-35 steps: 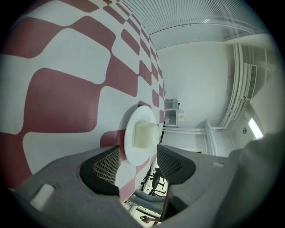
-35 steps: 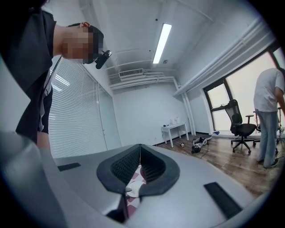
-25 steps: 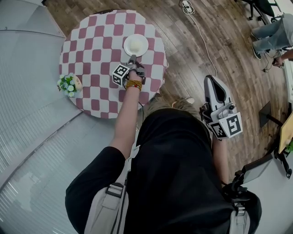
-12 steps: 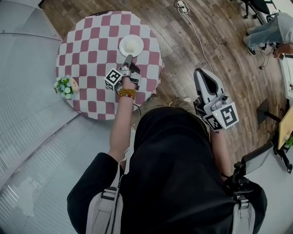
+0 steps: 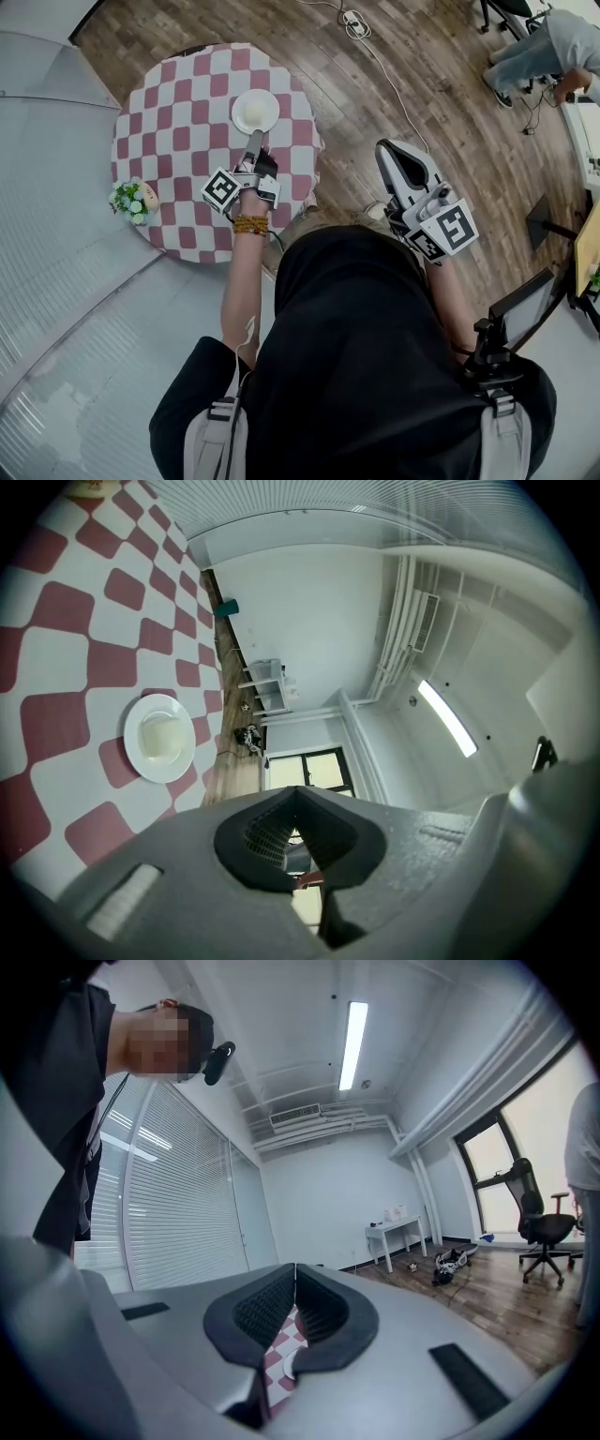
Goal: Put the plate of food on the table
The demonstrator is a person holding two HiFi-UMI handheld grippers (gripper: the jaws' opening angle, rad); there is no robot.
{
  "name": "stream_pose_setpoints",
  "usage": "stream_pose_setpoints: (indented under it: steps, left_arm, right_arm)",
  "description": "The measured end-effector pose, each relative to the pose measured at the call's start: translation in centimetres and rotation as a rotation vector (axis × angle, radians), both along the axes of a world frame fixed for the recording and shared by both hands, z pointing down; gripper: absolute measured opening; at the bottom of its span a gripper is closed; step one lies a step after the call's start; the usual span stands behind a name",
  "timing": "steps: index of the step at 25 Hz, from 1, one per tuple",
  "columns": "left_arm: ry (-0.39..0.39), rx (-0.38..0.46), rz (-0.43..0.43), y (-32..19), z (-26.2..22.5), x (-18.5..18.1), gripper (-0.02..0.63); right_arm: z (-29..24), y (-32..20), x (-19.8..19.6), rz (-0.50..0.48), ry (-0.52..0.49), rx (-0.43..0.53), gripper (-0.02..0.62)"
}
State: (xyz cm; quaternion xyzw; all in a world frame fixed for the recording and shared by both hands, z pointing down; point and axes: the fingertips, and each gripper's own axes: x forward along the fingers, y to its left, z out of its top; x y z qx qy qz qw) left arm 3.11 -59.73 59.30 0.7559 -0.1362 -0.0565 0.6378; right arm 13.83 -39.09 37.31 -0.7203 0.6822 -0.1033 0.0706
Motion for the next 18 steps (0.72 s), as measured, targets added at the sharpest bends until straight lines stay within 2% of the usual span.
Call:
stream_pose_setpoints:
  steps: [6, 8, 10, 13, 18]
  left_arm:
    - [0.020, 0.117, 0.045, 2.1, -3.9, 0.4, 0.003]
    - [-0.024, 0.185, 0.046, 2.4, -4.8, 0.2, 0.003]
    - [-0.069, 0.258, 0.036, 3.0, -5.8, -0.3, 0.003]
    - [-0.087, 0.362, 0.015, 3.8, -7.7, -0.9, 0.003]
    - [-0.090, 0.453, -0.050, 4.4, -9.3, -2.2, 0.003]
  right_arm:
    - [0.1, 0.6, 0.9, -0.020, -0.009, 0.018, 0.011]
    - [0.0, 0.5, 1.1, -0.040, -0.010, 0.021, 0.011]
    - [0.0, 0.6, 1.2, -0.064, -0.009, 0.020, 0.012]
    - [-0.1, 0.9, 1.3, -0.091, -0.023, 0.025, 0.011]
    - [0.9, 0.8, 1.6, -0.128, -0.056, 0.018, 0.011]
